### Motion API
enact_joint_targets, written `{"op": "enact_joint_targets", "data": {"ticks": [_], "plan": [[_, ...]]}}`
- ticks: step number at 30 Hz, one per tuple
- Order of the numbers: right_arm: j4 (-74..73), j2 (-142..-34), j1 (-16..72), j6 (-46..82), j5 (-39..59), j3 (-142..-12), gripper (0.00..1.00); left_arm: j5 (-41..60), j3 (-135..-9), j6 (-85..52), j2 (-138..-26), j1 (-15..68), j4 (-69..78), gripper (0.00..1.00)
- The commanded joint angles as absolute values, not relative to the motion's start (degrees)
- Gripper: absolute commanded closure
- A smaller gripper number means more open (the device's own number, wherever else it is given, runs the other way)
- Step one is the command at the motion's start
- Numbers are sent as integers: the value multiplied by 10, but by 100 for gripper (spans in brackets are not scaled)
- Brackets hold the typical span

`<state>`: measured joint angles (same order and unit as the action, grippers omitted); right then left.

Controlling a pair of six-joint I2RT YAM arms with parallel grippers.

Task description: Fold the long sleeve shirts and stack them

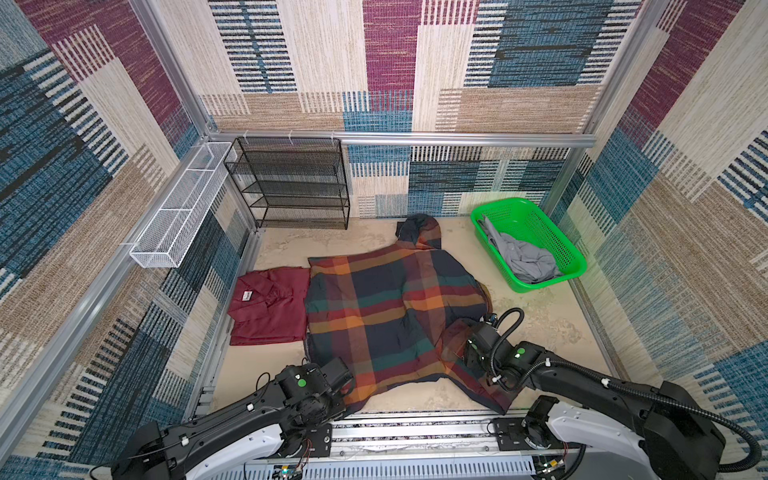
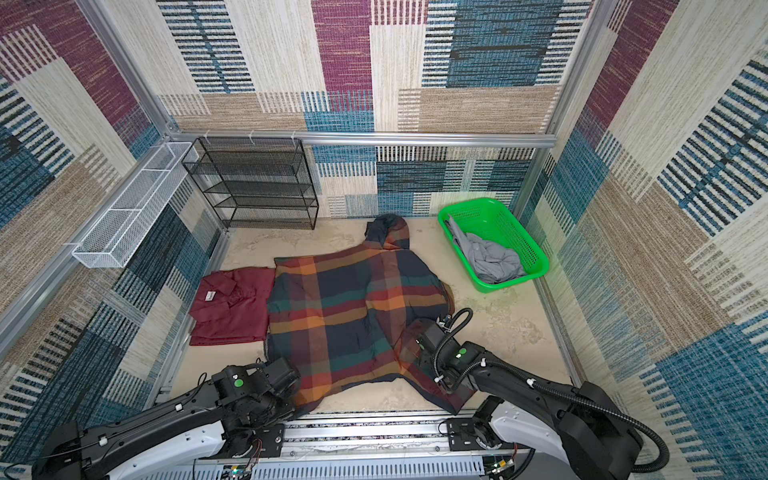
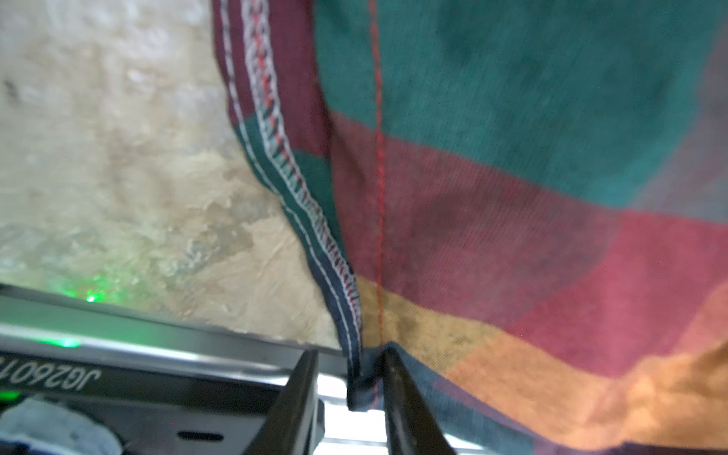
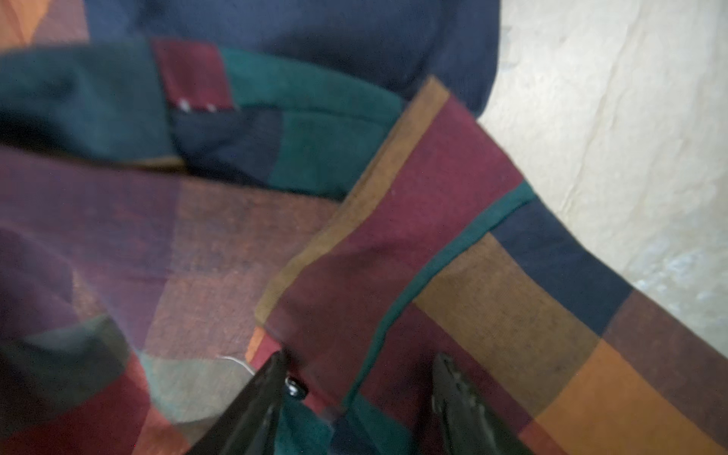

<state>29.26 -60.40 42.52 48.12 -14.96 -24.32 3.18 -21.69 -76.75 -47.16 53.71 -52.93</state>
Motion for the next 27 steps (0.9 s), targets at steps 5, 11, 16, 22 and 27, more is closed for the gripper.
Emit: {"op": "enact_joint_targets", "data": {"ticks": [5, 11, 16, 22, 27], "plan": [[259, -600, 426, 488, -152, -232, 45, -1, -227, -744, -496, 542, -491, 79], [251, -596, 425, 487, -148, -225, 54, 4, -212, -739, -509, 542, -463, 96], [248, -594, 426, 487, -146, -224, 65, 5, -208, -730, -500, 542, -465, 100], [261, -569, 425, 490, -152, -228, 89, -41, -259, -708, -446, 542, -550, 100], [293, -544, 426, 485, -159, -255, 100, -84, -311, -688, -398, 540, -612, 100]]}}
